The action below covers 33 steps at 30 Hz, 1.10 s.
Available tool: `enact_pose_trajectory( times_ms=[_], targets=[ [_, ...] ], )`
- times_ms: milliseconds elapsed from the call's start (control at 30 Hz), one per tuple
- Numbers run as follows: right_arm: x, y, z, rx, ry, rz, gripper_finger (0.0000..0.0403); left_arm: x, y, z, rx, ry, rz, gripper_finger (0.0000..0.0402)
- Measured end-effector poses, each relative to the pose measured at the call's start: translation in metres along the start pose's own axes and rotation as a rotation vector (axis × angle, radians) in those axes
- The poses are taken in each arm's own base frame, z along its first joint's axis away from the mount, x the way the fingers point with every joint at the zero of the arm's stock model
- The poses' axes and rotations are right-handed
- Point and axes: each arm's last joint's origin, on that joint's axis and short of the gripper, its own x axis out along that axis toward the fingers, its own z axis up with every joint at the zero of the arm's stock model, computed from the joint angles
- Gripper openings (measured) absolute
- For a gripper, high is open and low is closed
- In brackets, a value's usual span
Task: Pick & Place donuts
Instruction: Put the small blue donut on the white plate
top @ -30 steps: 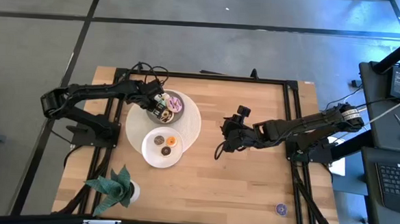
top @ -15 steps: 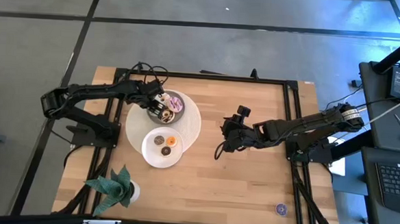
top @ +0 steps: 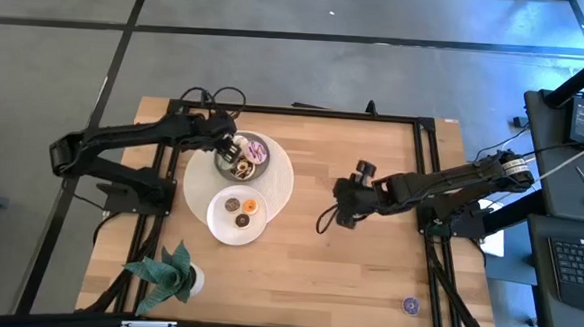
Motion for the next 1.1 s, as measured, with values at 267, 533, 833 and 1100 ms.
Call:
enact_pose_trajectory(
  times_ms=[267, 533, 833, 1100],
  targets=[
    [-0.018, 0.015, -0.041, 0.259, 0.492, 0.192, 0.0175, -0.022, -0.020, 0.005, 0.001, -0.205, -0.117, 0.0185],
    [-0.061, 0.066, -0.083, 0.486, 0.624, 0.177, 0.0174, -0.028, -0.045, -0.003, 0.087, -0.238, -0.201, 0.0185],
    [-0.096, 0.112, -0.130, 0.715, 0.625, 0.163, 0.0174, -0.031, -0.063, -0.006, 0.113, -0.276, -0.263, 0.0185],
    [-0.094, 0.152, -0.168, 0.751, 0.647, 0.102, 0.0174, -0.033, -0.068, -0.004, 0.072, -0.310, -0.302, 0.0185]
  ],
)
